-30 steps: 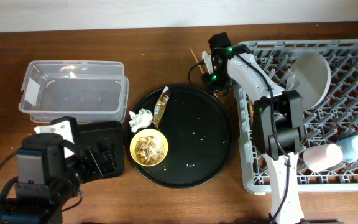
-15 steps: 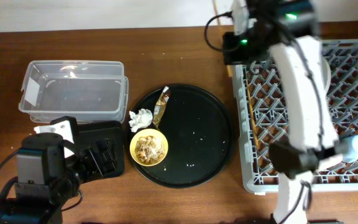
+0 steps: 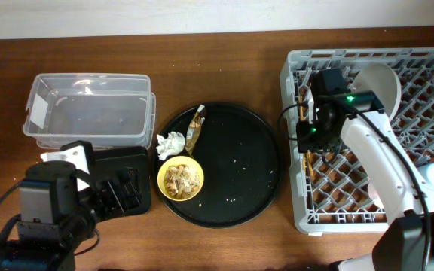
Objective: Sort waste into correct bins and load items into the dishwasher rack
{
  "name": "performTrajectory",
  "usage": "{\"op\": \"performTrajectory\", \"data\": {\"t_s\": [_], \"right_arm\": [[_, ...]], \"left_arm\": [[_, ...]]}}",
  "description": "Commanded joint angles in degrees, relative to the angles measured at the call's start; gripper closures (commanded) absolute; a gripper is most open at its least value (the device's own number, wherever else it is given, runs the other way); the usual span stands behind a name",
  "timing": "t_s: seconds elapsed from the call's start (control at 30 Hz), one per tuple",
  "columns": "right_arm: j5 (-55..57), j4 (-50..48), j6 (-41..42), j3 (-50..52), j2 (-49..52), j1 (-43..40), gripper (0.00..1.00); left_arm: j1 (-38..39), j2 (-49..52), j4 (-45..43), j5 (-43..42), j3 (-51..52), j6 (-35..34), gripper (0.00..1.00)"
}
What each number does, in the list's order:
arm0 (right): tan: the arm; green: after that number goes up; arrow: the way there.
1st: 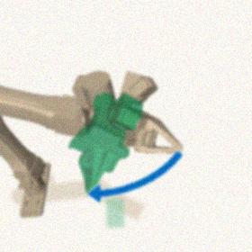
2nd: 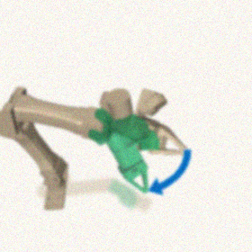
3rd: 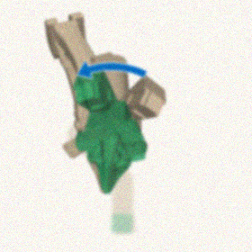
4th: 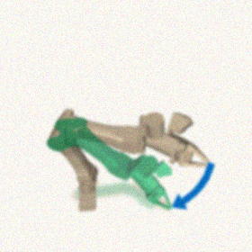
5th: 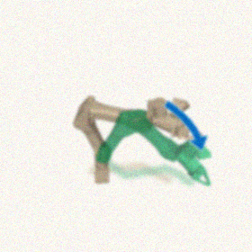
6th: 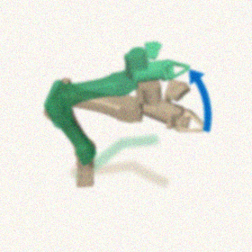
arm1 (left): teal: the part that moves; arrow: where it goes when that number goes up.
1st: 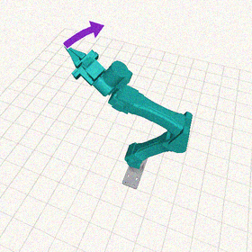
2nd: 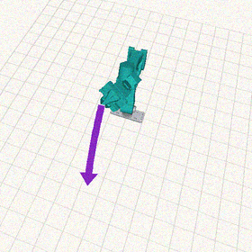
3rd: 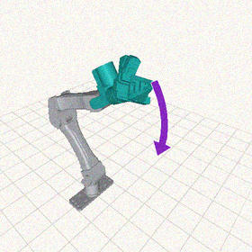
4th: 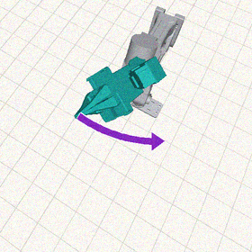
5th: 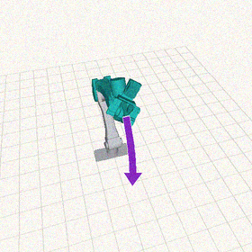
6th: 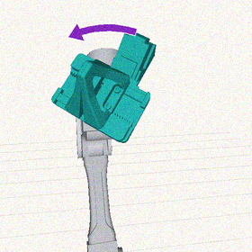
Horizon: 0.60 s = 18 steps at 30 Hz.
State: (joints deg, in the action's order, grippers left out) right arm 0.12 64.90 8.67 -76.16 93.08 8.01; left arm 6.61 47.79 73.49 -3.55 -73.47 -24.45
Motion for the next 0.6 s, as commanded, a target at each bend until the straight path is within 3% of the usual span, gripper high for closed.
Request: {"op": "performTrajectory", "data": {"t_s": [0.0,0.07,0.17,0.2,0.23,0.37,0.47,0.57], "right_arm": [[-6.5,1.7,-0.3,-2.4,-3.8,2.2,0.44],[-10.4,1.9,-0.3,-2.6,-8.8,6.5,0.46],[-10.0,0.4,-0.2,-2.8,-28.7,12.9,0.45],[-10.0,0.1,-0.2,-2.8,-37.1,14.4,0.38],[-10.2,0.3,-0.2,-2.8,-43.2,14.9,0.02],[-10.2,0.7,-0.2,-2.8,-60.0,14.9,0.02],[0.2,1.8,-7.4,-2.5,-62.8,14.8,0.02],[-0.9,-7.6,-10.4,10.6,-66.6,1.6,0.02]], "left_arm": [[-0.1,-0.1,-0.1,0.6,-0.3,0.7,0.00],[-0.1,-0.1,-0.1,0.6,-0.3,0.7,0.00],[-0.1,-0.1,-0.1,0.6,-0.3,0.7,0.00],[-0.1,-0.1,-0.1,0.6,-0.3,0.7,0.00],[-0.1,-0.1,-0.1,0.6,-0.3,0.7,0.00],[-0.1,-0.1,-0.1,0.6,-0.3,0.7,0.00],[-0.1,-0.1,-0.1,0.6,-0.3,0.7,0.00],[-0.1,-0.1,-0.1,0.6,-0.3,0.7,0.00]]}}
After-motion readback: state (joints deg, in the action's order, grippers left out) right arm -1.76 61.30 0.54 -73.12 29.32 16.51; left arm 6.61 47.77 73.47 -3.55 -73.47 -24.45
